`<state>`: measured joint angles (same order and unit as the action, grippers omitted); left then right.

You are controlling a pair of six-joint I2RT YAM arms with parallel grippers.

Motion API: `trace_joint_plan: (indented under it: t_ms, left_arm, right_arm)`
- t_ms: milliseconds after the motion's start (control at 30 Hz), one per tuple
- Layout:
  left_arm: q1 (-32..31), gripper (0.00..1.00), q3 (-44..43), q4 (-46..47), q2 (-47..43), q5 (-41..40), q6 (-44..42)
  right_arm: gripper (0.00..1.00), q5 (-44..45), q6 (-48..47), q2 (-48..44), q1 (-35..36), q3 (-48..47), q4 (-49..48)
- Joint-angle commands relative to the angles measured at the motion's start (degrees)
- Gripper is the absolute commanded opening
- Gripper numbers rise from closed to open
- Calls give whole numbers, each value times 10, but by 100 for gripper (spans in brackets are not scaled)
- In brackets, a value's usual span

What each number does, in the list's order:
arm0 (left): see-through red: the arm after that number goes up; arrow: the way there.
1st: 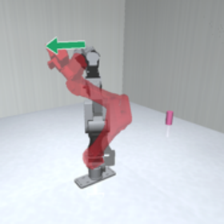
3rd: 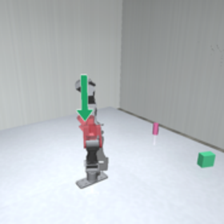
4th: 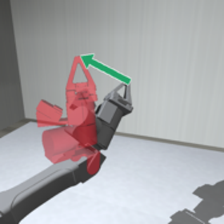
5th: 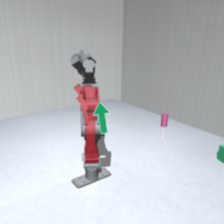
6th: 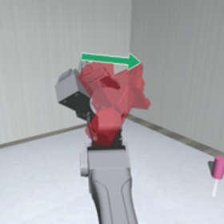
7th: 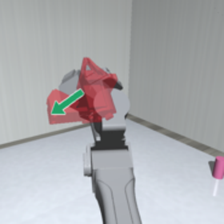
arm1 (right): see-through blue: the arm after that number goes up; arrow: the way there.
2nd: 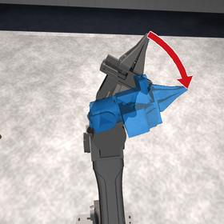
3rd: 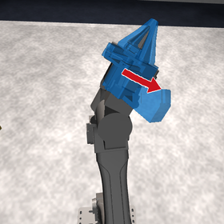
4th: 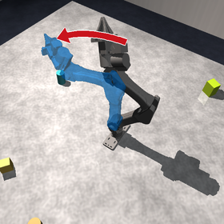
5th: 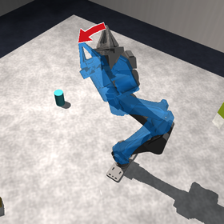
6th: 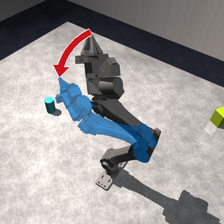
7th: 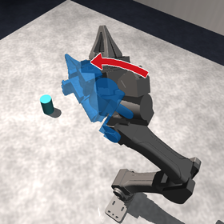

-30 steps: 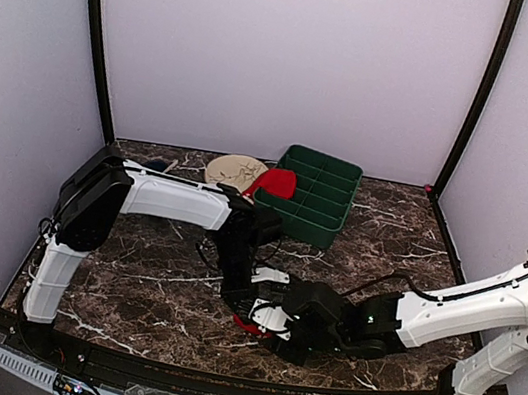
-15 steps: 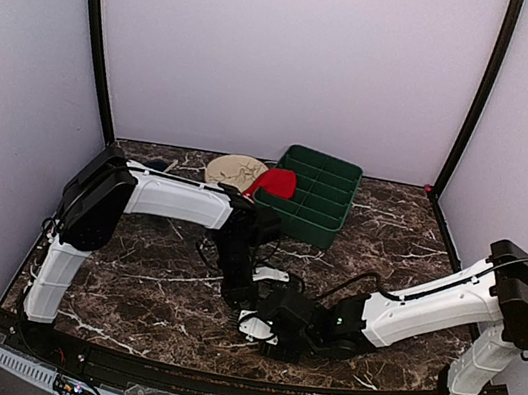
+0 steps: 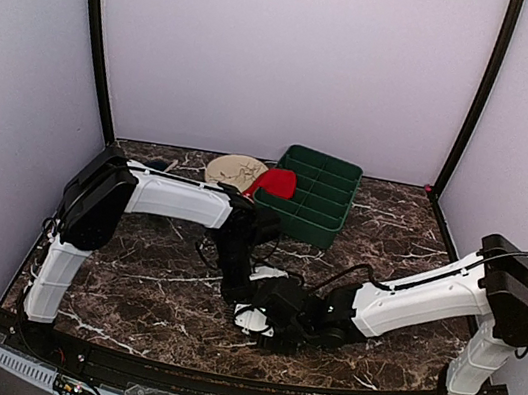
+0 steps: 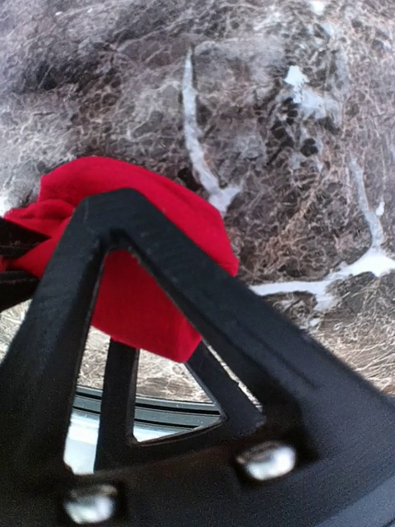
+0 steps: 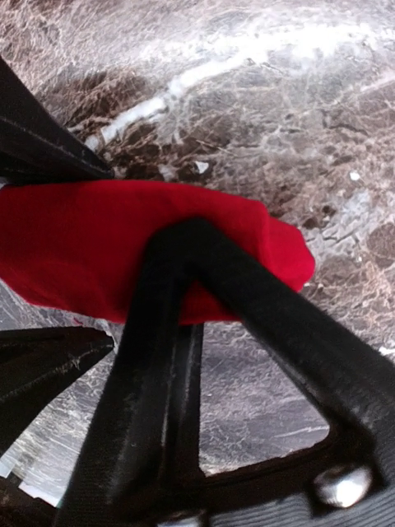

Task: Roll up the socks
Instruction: Pick up the sock from the center of the board.

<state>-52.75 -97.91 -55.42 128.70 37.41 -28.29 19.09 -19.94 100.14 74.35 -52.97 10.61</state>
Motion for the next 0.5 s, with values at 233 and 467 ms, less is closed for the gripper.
trace_joint_plan:
  t_ms: [233, 467]
  left_arm:
    - [-2, 0, -10, -20, 7, 2, -10]
    - [3, 15, -17, -20, 7, -2, 7]
  right_arm:
    - [36, -77, -4, 38, -36, -49, 67]
    - [21, -115, 13, 60, -48, -64, 104]
